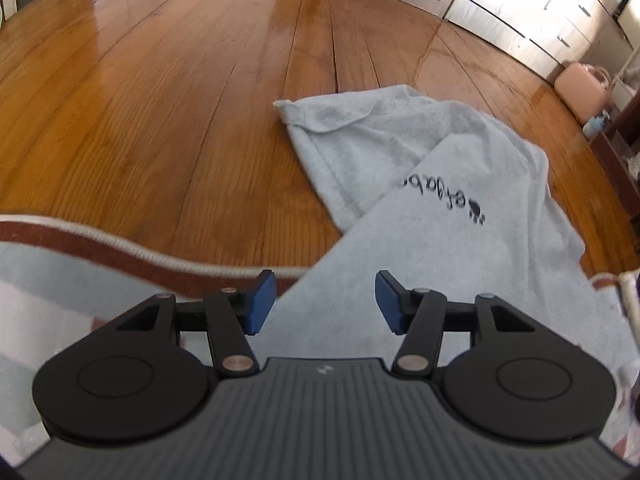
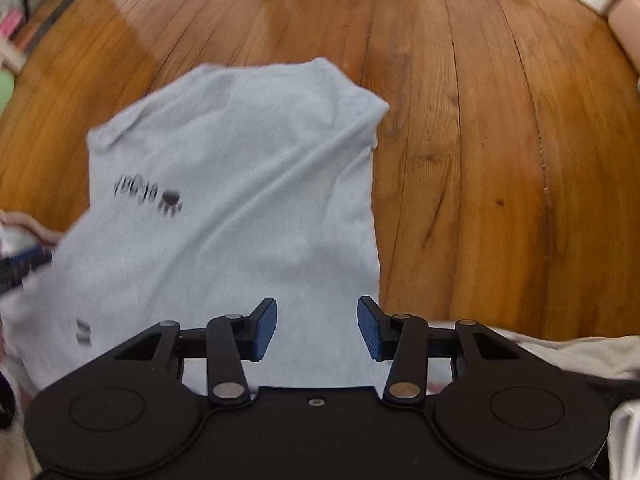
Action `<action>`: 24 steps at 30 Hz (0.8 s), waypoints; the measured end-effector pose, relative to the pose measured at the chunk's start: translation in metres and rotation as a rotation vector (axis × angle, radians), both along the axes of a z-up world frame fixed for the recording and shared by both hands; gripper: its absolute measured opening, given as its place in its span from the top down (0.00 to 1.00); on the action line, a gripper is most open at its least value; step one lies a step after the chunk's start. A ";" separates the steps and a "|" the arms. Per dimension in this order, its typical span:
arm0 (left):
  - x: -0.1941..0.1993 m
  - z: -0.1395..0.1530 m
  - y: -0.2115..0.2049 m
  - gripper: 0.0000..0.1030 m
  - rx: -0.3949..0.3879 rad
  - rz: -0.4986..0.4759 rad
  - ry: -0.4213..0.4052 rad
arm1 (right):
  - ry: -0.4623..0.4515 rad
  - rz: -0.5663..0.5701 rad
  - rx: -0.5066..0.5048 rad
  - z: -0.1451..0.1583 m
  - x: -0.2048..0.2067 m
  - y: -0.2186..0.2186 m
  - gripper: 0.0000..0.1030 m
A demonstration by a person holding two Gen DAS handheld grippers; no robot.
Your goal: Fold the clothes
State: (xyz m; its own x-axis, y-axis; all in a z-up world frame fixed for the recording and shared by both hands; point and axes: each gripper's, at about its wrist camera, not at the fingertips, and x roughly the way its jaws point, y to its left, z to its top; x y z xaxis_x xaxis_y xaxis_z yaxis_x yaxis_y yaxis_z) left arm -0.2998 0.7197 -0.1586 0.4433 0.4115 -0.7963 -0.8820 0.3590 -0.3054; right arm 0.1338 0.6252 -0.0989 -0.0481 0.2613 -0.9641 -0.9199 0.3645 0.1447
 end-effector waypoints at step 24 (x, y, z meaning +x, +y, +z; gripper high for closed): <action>0.058 -0.022 0.149 0.45 -0.148 0.080 0.155 | 0.266 -0.266 0.418 -0.113 0.082 0.121 0.92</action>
